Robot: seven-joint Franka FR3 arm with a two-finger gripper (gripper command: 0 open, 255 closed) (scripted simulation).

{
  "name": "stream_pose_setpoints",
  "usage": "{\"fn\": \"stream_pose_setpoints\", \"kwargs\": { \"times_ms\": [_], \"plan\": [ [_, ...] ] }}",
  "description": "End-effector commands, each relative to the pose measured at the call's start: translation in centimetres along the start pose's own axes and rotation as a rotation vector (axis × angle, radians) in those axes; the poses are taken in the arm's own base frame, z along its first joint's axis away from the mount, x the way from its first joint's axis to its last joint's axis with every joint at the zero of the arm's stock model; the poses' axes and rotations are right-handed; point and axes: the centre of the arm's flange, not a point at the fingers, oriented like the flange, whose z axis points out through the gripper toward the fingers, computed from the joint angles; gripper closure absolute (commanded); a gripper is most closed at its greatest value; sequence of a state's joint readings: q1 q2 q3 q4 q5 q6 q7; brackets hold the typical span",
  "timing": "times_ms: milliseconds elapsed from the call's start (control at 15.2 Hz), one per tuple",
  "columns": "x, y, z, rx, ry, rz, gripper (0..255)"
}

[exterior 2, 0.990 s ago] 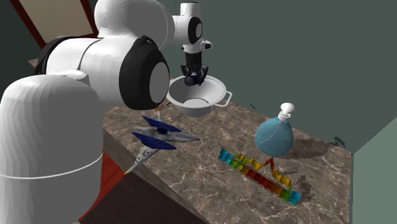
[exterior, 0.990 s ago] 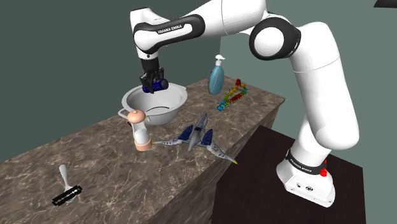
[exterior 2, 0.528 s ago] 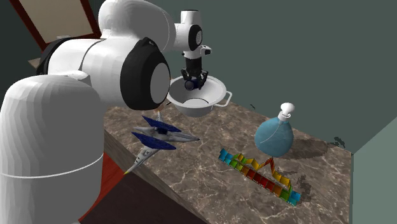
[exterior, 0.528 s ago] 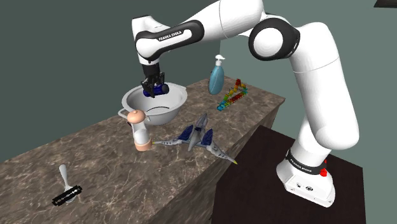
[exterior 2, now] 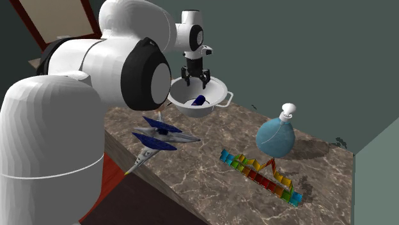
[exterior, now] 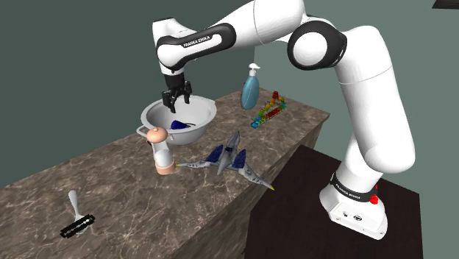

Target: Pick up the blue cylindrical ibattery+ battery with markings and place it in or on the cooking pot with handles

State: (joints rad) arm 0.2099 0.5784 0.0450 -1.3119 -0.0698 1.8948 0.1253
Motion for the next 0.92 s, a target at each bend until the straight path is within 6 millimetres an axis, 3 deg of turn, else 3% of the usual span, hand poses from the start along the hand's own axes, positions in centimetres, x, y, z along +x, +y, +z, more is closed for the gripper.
{"fn": "stream_pose_setpoints", "kwargs": {
  "times_ms": [0, 66, 330, 858],
  "plan": [
    [0.0, 0.0, 0.0, 0.000, 0.000, 0.000, 0],
    [0.0, 0.0, 0.0, 0.000, 0.000, 0.000, 0],
    [0.0, 0.0, -5.0, 0.000, 0.000, 0.000, 0],
    [0.0, 0.0, -5.0, 0.000, 0.000, 0.000, 0]
  ]
}}
